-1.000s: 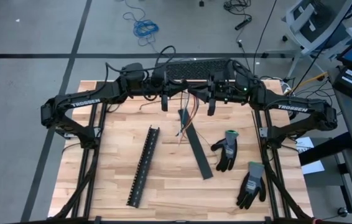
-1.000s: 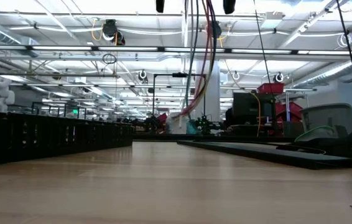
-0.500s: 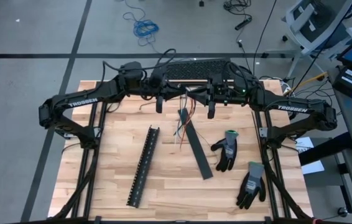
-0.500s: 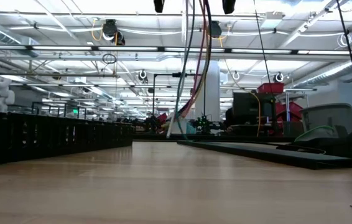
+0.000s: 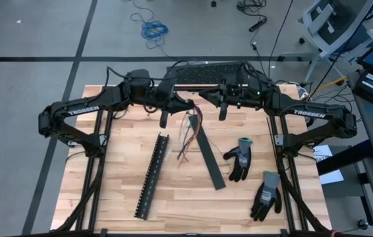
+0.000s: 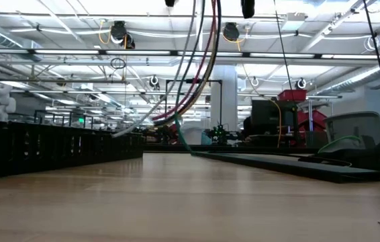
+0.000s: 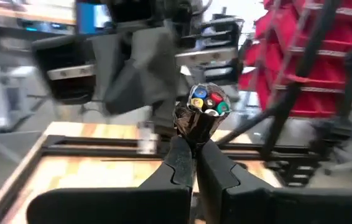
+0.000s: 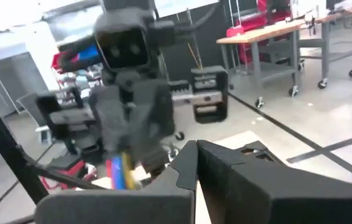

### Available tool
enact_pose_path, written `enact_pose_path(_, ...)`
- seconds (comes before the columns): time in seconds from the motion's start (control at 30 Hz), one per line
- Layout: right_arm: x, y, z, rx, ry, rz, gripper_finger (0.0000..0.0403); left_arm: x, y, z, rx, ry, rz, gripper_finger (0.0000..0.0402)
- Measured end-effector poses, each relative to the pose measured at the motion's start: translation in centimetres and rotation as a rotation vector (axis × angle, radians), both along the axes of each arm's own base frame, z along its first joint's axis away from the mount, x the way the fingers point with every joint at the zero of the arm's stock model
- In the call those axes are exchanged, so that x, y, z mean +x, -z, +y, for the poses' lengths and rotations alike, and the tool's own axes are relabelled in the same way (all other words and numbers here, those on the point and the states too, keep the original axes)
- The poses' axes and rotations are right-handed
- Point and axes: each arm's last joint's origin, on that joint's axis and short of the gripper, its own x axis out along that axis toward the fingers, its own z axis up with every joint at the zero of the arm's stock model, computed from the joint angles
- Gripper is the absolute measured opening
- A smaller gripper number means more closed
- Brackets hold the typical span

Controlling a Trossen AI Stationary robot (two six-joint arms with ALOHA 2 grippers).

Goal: Ziptie cables
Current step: Wrap the black zip tie on the cables

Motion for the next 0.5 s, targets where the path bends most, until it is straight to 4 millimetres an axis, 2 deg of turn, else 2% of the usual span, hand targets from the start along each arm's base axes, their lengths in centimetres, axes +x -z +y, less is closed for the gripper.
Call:
enact_pose_path(0.13, 0.0, -0.4, 0.1, -0.007, -0.015, -0.039, 0.0, 0.1, -0.3, 0.4, 0.033, -0.08, -0.031, 0.0011)
enact_pose_path(0.3, 0.0, -0.3, 0.1, -0.005, -0.01, -0.033, 0.0, 0.1, -1.2, 0.3, 0.059, -0.078, -0.128, 0.0011)
enact_pose_path(0.5, 0.0, -0.4, 0.1, -0.006, -0.013, -0.039, 0.0, 0.1, -1.1, 0.3, 0.054, -0.079, -0.117, 0.0011)
